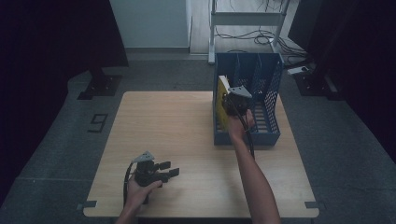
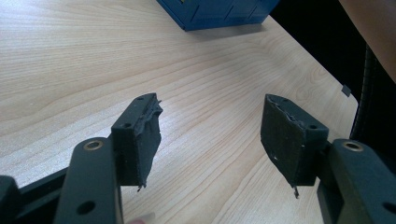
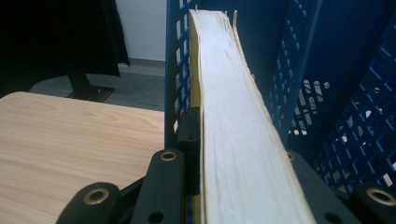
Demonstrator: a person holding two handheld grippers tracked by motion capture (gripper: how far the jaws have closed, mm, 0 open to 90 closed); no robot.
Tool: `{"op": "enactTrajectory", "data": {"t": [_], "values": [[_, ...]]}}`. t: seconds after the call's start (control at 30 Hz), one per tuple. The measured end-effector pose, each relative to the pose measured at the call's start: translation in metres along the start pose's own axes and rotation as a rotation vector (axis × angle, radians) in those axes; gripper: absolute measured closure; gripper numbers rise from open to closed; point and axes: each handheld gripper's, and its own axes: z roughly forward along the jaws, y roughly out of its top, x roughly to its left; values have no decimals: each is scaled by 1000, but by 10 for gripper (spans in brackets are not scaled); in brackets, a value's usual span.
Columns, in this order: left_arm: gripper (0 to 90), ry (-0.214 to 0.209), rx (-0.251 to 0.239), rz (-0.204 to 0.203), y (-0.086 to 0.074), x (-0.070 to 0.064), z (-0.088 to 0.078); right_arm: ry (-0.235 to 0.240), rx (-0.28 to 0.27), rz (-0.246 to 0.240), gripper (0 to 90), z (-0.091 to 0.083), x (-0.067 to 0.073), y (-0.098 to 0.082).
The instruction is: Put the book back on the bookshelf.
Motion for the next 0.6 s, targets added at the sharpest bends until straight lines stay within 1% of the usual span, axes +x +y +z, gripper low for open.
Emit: {"op": "enactTrajectory", "data": {"t": [0.37,0.53,0.6], "values": [[375,1,-4,-4,0,1,-1,-12,-12,6,744,0,2,1],[375,-1,-4,-4,0,1,-1,-15,-21,-6,744,-1,3,3],[375,-1,-3,-3,0,0,-1,-15,-25,-3,744,-1,3,3]]}}
